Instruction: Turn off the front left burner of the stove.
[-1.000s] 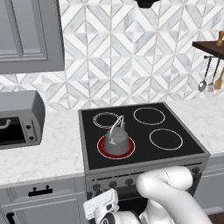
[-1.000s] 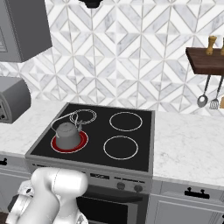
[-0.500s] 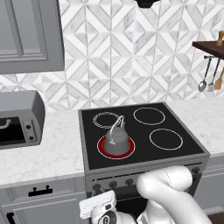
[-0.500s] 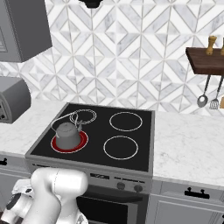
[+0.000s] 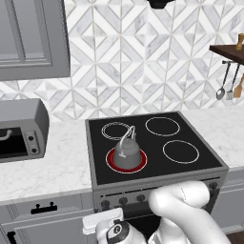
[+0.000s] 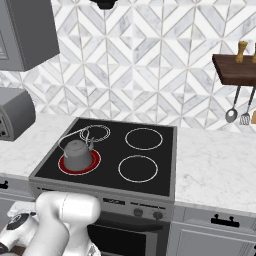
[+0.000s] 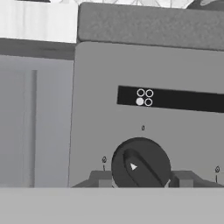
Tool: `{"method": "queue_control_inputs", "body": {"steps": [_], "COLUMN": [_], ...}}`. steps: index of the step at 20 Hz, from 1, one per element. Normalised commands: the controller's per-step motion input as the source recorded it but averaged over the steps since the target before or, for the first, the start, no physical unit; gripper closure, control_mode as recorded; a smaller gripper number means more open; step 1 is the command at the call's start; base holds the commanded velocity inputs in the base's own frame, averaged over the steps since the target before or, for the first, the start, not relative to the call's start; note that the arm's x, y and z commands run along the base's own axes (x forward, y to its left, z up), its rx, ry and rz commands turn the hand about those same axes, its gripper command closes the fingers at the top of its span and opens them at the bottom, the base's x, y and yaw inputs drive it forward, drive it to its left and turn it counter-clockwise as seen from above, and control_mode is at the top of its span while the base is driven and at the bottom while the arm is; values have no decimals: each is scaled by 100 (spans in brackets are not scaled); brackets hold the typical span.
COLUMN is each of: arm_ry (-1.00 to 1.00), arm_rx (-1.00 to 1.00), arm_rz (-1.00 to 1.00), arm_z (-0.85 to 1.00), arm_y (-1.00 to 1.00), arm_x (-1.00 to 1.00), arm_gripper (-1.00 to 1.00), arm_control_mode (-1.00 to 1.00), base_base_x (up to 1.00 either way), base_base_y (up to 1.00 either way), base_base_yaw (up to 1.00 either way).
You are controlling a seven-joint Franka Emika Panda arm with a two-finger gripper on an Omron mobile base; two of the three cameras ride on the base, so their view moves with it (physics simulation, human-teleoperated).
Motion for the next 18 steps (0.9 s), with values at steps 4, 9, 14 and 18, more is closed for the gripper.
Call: {"method": "queue_control_inputs", "body": {"steps": [4, 9, 14, 18], "arm_ry": [8, 9, 9, 4], "arm_rx": [35, 40, 39, 37], "arm_rz": [11, 19, 25, 23], "arm_z": [2, 0, 0, 0], "arm_y": [-10, -5, 0, 0], "arm_x": [36, 40, 40, 34], "arm_gripper": [100, 100, 100, 100], "arm_control_mode": [-100, -100, -100, -100], "base_base_x": [0, 0, 0, 0], "base_base_y": [0, 0, 0, 0], "base_base_yaw": [0, 0, 0, 0]}}
